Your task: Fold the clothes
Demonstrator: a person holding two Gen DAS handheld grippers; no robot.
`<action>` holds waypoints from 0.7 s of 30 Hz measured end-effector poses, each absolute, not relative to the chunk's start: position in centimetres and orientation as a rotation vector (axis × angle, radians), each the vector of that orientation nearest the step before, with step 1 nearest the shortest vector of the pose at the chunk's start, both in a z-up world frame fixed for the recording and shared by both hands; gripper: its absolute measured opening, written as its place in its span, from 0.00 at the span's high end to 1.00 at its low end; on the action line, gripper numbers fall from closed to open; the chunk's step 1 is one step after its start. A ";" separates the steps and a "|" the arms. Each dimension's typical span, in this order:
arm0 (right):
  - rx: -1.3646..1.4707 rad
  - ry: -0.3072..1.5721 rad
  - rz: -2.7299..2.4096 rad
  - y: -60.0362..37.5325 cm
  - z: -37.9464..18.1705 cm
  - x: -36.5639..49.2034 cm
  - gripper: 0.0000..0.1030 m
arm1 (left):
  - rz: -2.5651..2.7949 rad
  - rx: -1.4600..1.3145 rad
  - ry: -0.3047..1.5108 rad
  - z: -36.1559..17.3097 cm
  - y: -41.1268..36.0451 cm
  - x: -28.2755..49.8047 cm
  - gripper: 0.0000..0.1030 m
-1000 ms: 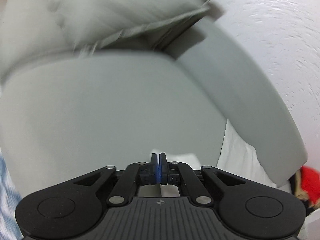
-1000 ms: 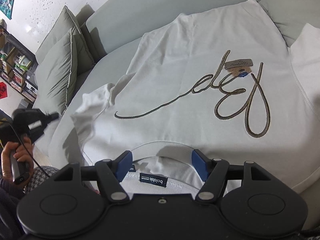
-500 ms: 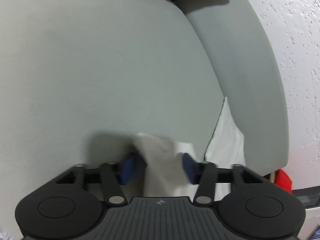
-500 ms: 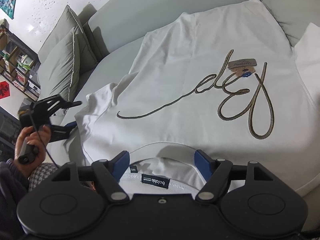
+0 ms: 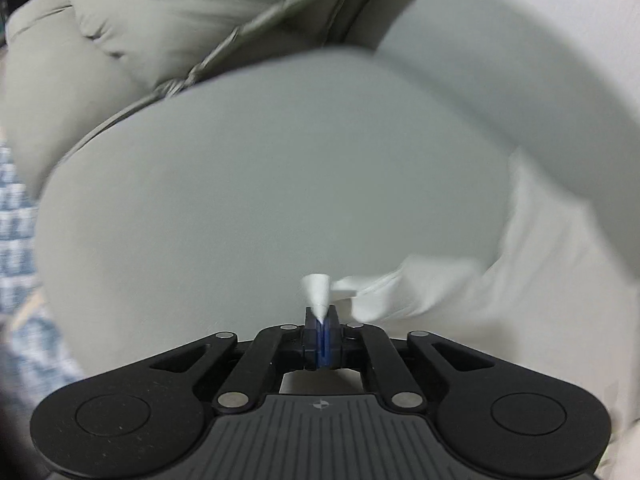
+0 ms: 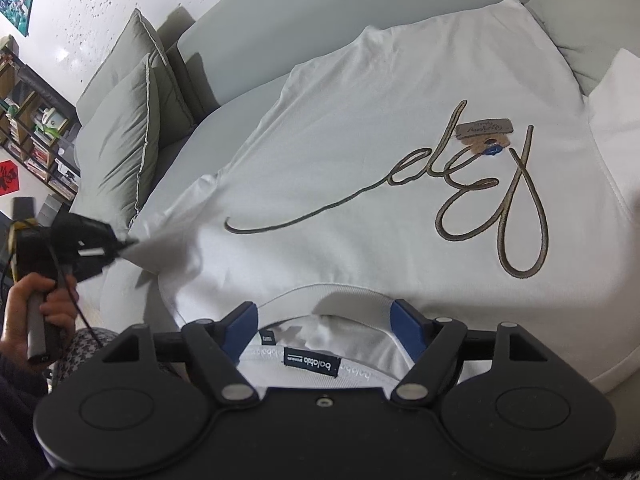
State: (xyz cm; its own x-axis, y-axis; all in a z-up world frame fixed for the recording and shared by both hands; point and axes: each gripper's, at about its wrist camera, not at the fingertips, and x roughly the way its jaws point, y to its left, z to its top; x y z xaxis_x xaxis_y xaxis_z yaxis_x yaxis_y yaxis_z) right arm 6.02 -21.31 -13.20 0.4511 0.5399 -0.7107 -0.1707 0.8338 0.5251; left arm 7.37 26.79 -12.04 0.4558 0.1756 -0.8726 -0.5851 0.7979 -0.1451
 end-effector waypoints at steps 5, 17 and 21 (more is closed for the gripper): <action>0.401 1.019 0.463 -21.4 -13.0 5.9 0.29 | 0.517 -0.479 0.912 -9.3 27.9 5.3 0.59; 0.387 1.020 0.467 -20.8 -12.9 6.0 0.24 | 0.252 -0.466 1.044 -12.5 29.8 14.0 0.54; 0.404 1.025 0.474 -21.2 -13.0 6.2 0.24 | 0.159 -0.516 1.043 -13.5 29.7 15.0 0.55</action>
